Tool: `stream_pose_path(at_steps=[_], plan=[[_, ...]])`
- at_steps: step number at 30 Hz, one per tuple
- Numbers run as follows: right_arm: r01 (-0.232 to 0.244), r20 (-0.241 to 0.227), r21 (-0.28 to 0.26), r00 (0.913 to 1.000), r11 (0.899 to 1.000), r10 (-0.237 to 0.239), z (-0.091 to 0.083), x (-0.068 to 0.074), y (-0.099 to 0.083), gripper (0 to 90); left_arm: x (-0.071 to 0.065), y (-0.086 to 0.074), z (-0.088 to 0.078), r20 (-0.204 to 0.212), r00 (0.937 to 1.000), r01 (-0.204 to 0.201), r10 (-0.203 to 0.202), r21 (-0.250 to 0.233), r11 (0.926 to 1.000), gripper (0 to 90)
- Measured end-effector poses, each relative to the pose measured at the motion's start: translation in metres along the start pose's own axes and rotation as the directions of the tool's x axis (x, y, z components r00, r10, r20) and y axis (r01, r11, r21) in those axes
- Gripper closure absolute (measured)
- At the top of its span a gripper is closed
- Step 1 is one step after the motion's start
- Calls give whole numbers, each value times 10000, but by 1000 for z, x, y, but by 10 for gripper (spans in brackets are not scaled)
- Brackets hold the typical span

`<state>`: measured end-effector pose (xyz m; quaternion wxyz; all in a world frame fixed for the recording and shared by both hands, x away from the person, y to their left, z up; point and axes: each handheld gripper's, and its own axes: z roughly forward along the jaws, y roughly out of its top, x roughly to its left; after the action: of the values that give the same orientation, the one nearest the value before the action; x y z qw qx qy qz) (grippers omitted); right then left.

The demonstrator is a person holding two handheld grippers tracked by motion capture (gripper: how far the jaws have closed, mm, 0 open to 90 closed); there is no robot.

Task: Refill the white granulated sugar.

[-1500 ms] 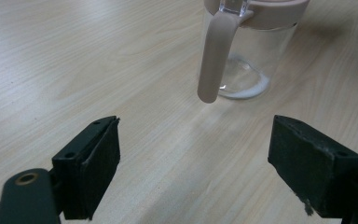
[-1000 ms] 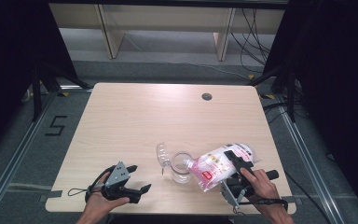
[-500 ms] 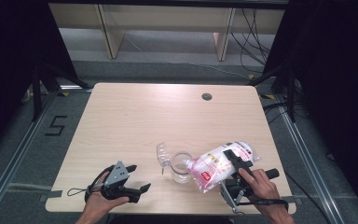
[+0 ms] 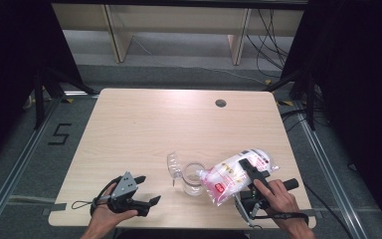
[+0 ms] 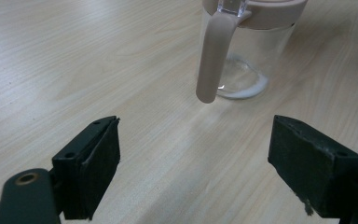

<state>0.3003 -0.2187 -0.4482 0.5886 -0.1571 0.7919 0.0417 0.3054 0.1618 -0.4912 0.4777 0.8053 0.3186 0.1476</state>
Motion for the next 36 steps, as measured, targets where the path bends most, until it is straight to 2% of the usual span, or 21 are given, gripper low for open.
stream_pose_path(at_steps=[2,3,5,6,7,10,11,12,13,14,15,17,19,20,22,23,24,28,31,33,36], plan=[[36,-110,313,9999,9995,-33,-3,0,1,503,0,0,0,-6,10000,1,-1,34,10000,163],[92,127,-27,9999,10000,-91,0,0,1,503,0,0,0,-86,10000,-38,39,86,10000,162],[172,-108,213,9998,9996,-169,-2,-1,2,503,0,-1,1,-8,10000,15,-15,44,10000,163],[519,78,12,9986,9987,-519,-1,-4,3,503,-1,0,1,-69,10000,0,0,54,10000,163],[351,3,123,9994,9993,-351,-2,-3,3,504,-1,0,0,-83,10000,-7,8,70,10000,163],[547,55,-2,9985,9985,-547,-1,-5,4,504,0,0,0,-68,10000,-58,58,60,10000,163],[326,87,-61,9994,9995,-325,-1,-3,3,504,0,0,0,-41,10000,-6,6,29,10000,163],[649,123,-164,9978,9978,-647,0,-5,4,505,0,0,0,2,10000,-9,9,41,10000,163],[628,133,-141,9979,9979,-626,0,-5,4,505,0,0,0,-15,10000,-6,6,25,10000,162],[119,179,27,9998,9999,-120,-1,0,3,505,0,0,0,-11,10000,-1,1,21,10000,162],[129,61,140,9999,9998,-130,-2,-1,3,505,0,0,0,-4,10000,38,-38,15,10000,162],[694,116,98,9975,9975,-695,-2,-5,4,505,0,0,1,11,10000,22,-22,-36,10000,162],[754,82,97,9971,9971,-754,-2,-5,5,506,-1,0,1,18,10000,34,-33,-39,10000,163],[560,306,-38,9980,9984,-559,-1,-2,4,506,-1,0,1,23,10000,40,-40,-41,10000,162],[522,152,368,9985,9980,-528,-4,-2,6,507,0,0,0,28,10000,22,-22,10,10000,163],[1007,279,183,9945,9947,-1012,-2,-5,7,507,0,0,0,28,10000,2,-2,-2,10000,162],[1010,434,124,9939,9948,-1014,-2,-5,7,507,0,0,0,27,10000,-26,26,0,10000,162],[640,354,345,9972,9974,-652,-3,0,8,508,0,0,0,33,10000,-38,38,2,10000,163],[842,520,327,9950,9959,-858,-3,-2,9,509,0,0,0,24,10000,-20,20,2,10000,163],[1375,639,246,9883,9902,-1388,-2,-6,11,509,0,0,0,26,10000,-26,26,7,10000,163],[1322,568,393,9893,9904,-1343,-3,-6,11,510,0,0,0,33,10000,-5,5,17,10000,163]])
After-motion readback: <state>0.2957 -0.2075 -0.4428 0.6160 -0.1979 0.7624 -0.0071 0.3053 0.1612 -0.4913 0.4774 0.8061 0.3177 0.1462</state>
